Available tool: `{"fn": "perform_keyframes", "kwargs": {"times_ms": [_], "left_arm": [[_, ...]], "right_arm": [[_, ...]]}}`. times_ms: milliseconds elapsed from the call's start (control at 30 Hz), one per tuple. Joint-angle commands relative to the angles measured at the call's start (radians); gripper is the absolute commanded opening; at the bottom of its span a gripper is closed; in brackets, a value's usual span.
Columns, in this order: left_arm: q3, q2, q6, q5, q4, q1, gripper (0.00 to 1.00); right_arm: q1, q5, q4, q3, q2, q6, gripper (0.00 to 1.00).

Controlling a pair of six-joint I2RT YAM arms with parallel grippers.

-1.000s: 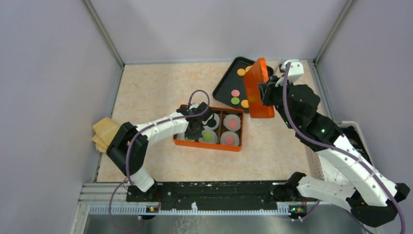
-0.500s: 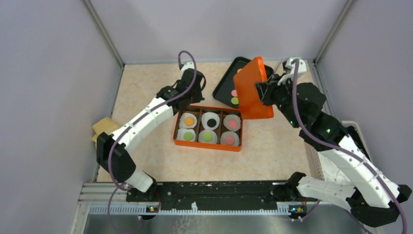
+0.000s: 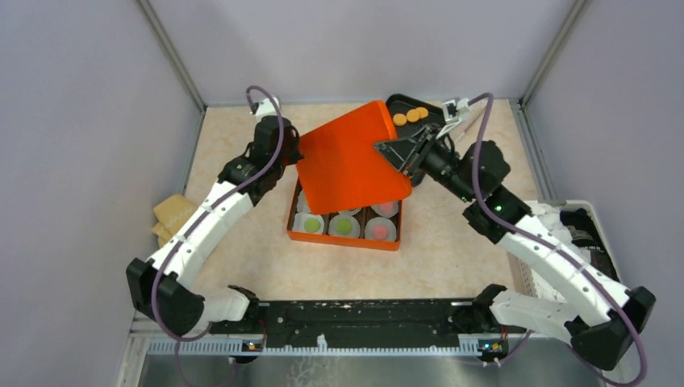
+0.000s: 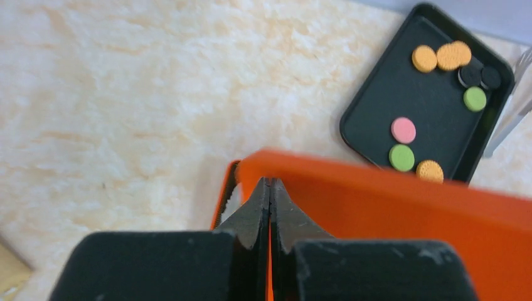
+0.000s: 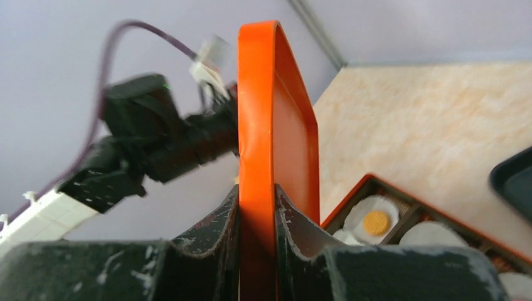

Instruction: Pack the cookies

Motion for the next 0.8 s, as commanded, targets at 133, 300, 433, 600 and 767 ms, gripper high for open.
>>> {"fn": "perform_keyframes", "kwargs": {"times_ms": [133,300,433,600,767], "left_arm": [[-0.072,-0.108,0.063,-0.14,0.082,0.001,0.0],[-0.148,-0.103,0.047,-0.101,0.1,0.002,0.0],[-0.192,-0.093,0.017,-0.055,0.102,0.002,0.0],[-0.233,-0.093,0.004,-0.042,0.096,0.001,0.0],[-0.259,-0.106,0.007,-0.033,0.106,0.0,0.0]], "right_arm": [[-0.118,-0.294,0.762,-0.303,0.117,0.506,0.0],[-0.136,-0.218,1.025,-0.463,0.179,0.624,0.0],[-0.16,-0.124,1.239,-0.584,0.256,0.765,0.0],[-0.161,-0.025,1.378,-0.682,0.352,0.849,0.0],[-0.164,0.045,1.386,-0.721,0.403,0.828,0.0]]}}
